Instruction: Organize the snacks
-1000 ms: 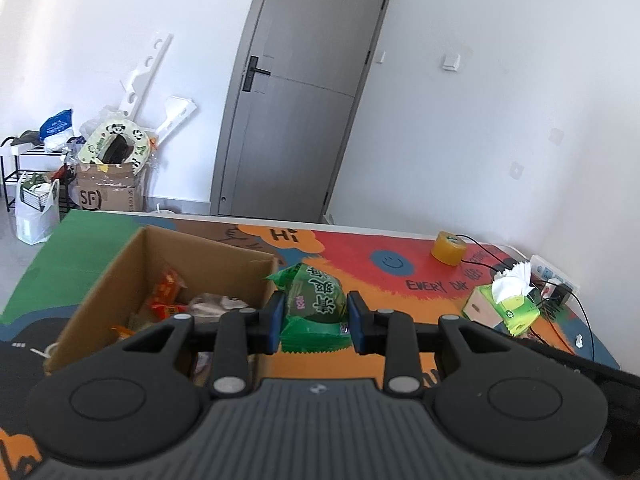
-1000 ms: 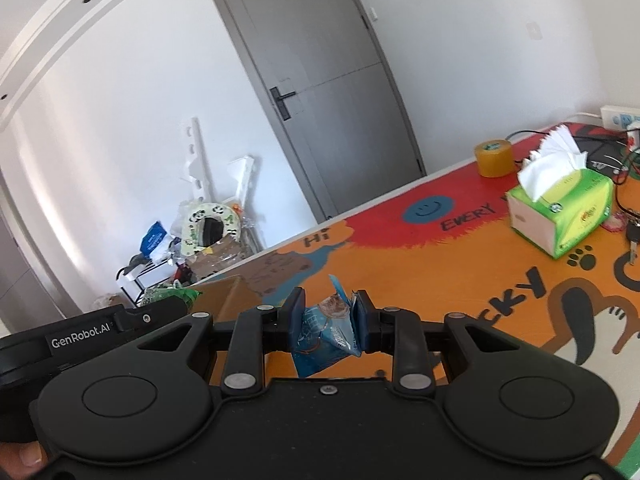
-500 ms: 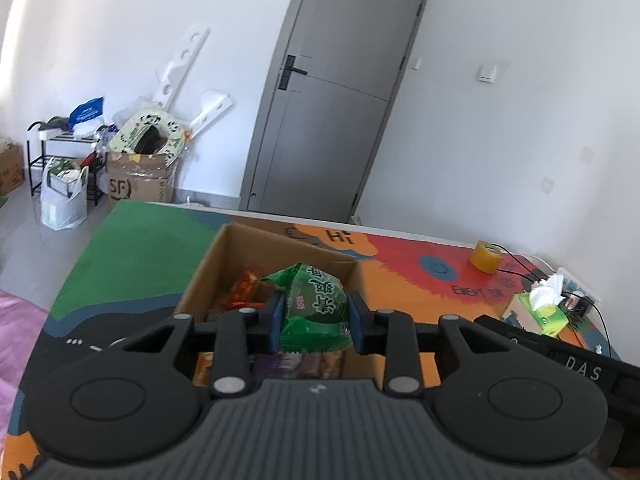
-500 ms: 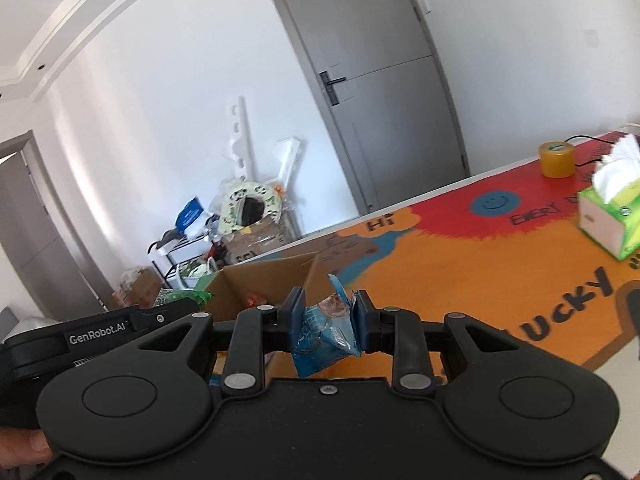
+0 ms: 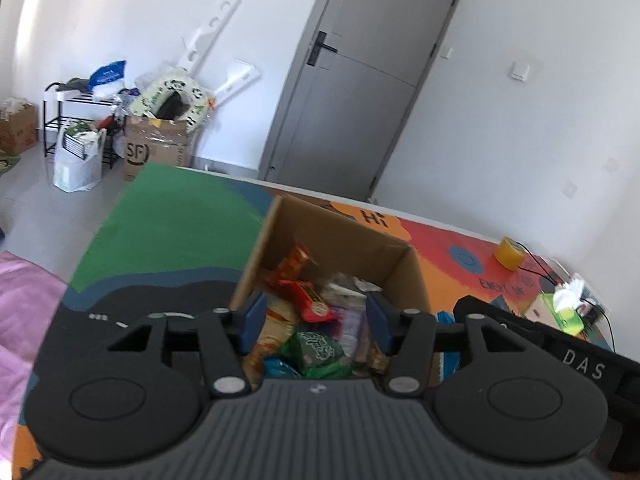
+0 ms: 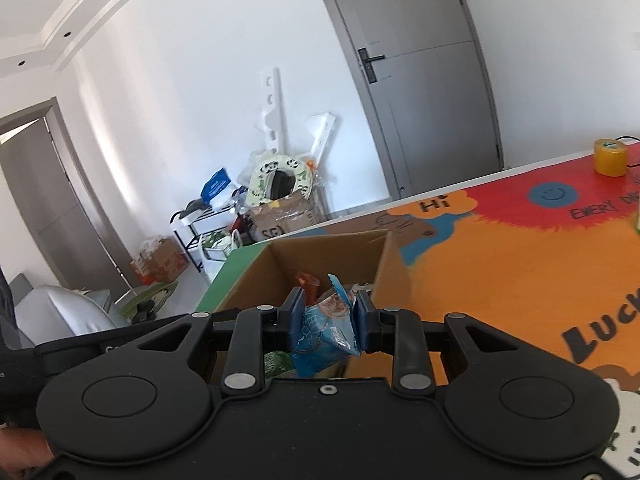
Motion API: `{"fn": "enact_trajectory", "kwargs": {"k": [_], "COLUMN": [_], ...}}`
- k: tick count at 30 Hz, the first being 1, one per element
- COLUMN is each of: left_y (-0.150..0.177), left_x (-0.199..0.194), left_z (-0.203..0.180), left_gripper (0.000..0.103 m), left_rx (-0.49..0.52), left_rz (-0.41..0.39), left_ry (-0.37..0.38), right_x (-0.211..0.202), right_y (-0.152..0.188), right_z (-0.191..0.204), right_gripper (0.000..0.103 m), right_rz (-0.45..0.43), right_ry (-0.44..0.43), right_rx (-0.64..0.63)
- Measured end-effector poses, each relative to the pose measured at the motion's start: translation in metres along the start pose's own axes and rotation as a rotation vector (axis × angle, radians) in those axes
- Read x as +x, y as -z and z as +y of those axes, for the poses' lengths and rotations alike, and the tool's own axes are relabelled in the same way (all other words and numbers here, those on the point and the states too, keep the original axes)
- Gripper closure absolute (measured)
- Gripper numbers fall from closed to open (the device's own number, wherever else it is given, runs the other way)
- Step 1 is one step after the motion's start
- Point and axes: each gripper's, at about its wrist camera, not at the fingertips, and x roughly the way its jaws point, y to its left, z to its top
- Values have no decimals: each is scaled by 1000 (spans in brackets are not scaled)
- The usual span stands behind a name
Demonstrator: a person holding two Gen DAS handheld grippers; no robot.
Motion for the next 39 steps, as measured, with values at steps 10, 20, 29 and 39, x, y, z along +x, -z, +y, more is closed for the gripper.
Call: {"fn": "enact_trajectory", "kwargs": {"k": [10, 20, 29, 39], "left_y": [-3, 4, 12, 19], "left_x": [-11, -19, -33, -57], "left_z": [5, -12, -33, -53], "left_gripper": [25, 9, 4, 1], "left_rx": [4, 81, 155, 238], "left_rz": [-41, -18, -3, -20], "left_ry": [-27, -3, 13, 22], "right_x": [-15, -44, -81, -120], "right_y": [1, 11, 12, 11], "right_z": [-4, -28, -47, -49], "right_gripper": [57, 40, 10, 0], "right_rz": [5, 16, -17, -39], "right_ry": [11, 67, 90, 116], "right_rx": [4, 27, 52, 31]}}
